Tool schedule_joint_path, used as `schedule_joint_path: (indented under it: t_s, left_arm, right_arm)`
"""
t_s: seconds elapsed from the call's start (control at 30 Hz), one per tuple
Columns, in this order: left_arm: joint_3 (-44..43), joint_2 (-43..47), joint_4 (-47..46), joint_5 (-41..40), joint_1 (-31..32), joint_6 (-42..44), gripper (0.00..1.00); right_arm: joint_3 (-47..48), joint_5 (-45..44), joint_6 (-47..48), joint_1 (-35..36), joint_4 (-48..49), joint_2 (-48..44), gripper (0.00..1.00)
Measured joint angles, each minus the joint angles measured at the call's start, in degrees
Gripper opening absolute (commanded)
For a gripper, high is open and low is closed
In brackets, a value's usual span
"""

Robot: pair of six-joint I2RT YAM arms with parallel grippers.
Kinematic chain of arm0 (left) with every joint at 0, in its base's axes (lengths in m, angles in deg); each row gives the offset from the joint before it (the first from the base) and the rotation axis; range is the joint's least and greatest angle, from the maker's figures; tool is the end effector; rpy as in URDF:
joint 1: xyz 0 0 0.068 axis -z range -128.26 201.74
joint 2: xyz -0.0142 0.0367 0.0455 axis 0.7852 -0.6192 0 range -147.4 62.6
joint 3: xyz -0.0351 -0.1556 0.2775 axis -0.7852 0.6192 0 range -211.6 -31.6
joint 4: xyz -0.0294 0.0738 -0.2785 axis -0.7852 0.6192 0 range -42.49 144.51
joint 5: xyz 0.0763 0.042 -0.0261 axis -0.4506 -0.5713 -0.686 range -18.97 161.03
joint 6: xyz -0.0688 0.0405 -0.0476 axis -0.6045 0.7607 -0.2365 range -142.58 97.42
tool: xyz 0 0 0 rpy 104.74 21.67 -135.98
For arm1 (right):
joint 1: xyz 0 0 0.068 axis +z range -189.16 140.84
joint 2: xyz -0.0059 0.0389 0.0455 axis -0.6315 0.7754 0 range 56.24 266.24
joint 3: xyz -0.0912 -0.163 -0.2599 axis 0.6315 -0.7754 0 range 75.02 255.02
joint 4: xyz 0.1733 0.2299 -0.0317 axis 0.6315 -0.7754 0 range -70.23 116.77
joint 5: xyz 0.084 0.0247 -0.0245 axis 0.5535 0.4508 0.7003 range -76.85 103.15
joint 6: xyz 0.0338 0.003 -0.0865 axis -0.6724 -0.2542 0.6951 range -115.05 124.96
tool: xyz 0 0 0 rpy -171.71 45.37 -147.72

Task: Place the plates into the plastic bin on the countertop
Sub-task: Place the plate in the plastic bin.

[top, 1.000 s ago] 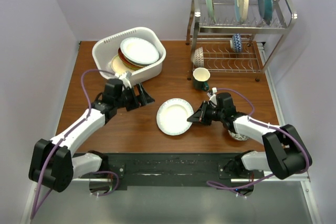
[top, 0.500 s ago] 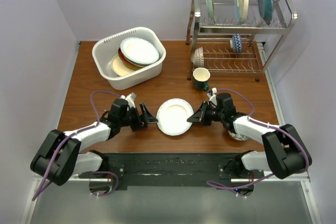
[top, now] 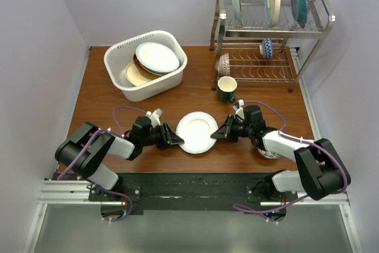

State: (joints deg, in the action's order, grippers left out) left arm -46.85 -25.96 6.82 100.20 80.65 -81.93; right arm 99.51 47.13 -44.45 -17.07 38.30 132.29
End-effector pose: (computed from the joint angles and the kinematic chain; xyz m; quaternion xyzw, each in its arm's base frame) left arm 0.2187 -0.1674 0.1007 -0.1062 0.8509 -0.4820 0.1797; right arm 0.2346 0.1457 0.1466 0.0847 0.8715 0.4510 0.1731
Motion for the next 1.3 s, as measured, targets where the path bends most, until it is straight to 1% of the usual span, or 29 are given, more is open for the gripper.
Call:
schedule_joint_path:
  t_s: [0.13,0.17,0.2,0.23,0.3,0.33,0.4,0.43,0.5,0.53,0.6,0.63,0.73,0.83,1.03,1.3]
  left_arm:
    - [0.0,-2.29,-3.21,0.31,1.27,-0.52,0.22]
    - [0.0,-2.4,-3.52,0.24,1.44,-0.74,0.11]
    - [0.0,-2.47,-3.93,0.26,1.51,-1.2,0.05]
    - [-0.02,-2.47,-4.11,0.26,1.53,-1.57,0.0]
    - [-0.09,-2.45,-5.18,0.94,1.51,-2.69,0.0]
    - [-0.22,-2.4,-5.44,1.25,1.55,-2.84,0.0]
    - [-0.68,-1.66,-5.01,1.49,1.86,-2.75,0.0]
    - [-0.87,-0.87,-4.61,1.27,2.03,-2.71,0.0]
    - [-1.4,1.84,-2.47,0.5,2.62,-1.97,0.0]
    - [-1.57,3.43,-0.81,-0.26,2.8,-1.44,0.0]
    - [-1.81,6.27,2.45,-1.88,2.84,-0.42,0.0]
    - [-2.19,7.93,4.94,-3.06,2.82,0.42,0.0]
    - [-3.56,11.21,10.58,-5.31,2.84,2.23,0.0]
    - [-4.9,13.84,15.34,-7.28,2.84,3.69,0.0]
    - [-7.5,17.66,23.78,-10.4,2.82,5.99,0.0]
    - [-12.7,19.61,33.86,-13.7,2.73,9.51,0.0]
  right_arm:
    - [-0.39,0.07,0.09,0.02,-0.17,0.61,0.17]
    - [-0.52,0.0,0.39,0.0,-0.44,0.63,0.17]
    - [-0.68,-0.09,0.66,-0.02,-0.87,0.72,0.17]
    - [-0.87,-0.28,0.9,-0.04,-1.29,0.87,0.19]
    - [-1.51,-0.85,1.25,-0.31,-1.79,1.25,0.26]
    - [-1.64,-1.03,1.27,-0.48,-2.08,1.44,0.35]
    - [-1.68,-1.46,1.44,-0.44,-2.71,1.57,0.45]
    - [-1.7,-1.42,1.77,-0.33,-2.95,1.57,0.56]
    - [-1.7,-1.29,1.86,-0.15,-3.13,1.55,0.66]
    - [-1.7,-1.16,1.9,-0.09,-3.15,1.33,0.74]
    - [-1.7,-1.01,2.08,0.04,-3.21,0.5,0.82]
    - [-1.7,-0.94,2.1,0.09,-3.23,-0.09,0.88]
    - [-1.7,-0.96,2.34,0.11,-3.34,-1.6,0.95]
    - [-1.73,-1.03,2.64,0.11,-3.54,-2.71,0.99]
    - [-1.7,-1.25,3.43,0.11,-4.68,-4.83,0.99]
    - [-1.73,-1.38,3.82,0.11,-4.96,-5.33,0.99]
